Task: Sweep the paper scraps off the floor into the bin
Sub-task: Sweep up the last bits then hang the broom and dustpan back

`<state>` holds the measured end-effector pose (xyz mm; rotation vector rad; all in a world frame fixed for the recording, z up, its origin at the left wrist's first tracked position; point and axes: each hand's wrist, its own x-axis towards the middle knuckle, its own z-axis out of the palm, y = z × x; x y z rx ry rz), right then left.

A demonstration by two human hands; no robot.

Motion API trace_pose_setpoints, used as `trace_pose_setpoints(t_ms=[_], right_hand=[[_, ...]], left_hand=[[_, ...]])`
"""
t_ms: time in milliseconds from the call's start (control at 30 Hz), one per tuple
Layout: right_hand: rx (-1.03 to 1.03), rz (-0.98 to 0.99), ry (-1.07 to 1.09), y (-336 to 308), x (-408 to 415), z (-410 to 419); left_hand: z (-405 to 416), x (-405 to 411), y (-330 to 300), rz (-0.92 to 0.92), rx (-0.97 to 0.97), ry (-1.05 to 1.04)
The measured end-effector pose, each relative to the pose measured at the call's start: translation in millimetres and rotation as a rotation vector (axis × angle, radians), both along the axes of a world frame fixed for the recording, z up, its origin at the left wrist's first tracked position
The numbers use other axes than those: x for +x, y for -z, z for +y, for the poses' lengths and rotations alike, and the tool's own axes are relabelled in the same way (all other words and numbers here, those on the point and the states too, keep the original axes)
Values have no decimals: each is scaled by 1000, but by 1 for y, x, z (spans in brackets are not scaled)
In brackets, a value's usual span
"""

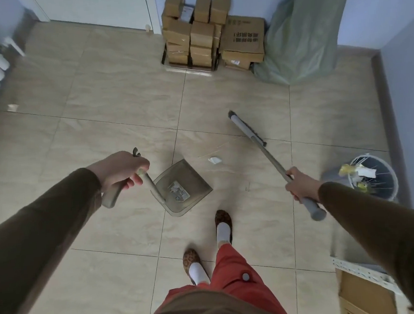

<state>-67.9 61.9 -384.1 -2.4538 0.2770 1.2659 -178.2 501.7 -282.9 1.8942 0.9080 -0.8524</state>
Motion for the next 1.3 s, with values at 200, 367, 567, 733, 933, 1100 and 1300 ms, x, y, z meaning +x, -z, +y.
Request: trace_pose_setpoints(t_ms=[200, 367, 567, 733, 933, 1100, 1300], right_hand=[[101, 189, -17, 13, -86, 88], [219, 293, 37, -40, -111, 77], [267, 235, 103, -92, -131, 28], [174, 72, -13, -68, -134, 46], [247, 238, 8, -28, -153, 95], [319, 295, 70, -68, -159, 38], [384, 219, 229, -85, -186, 0]], left_hand=[[-19, 29, -9, 9, 56, 74], [-18, 30, -11, 16, 83, 92], [-13, 13, -7, 20, 101, 86], [-12, -1, -1, 19, 95, 65], [-5, -17, 2, 86, 12, -1], [11, -36, 1, 99, -241, -174], [0, -57, 7, 65, -449, -309]])
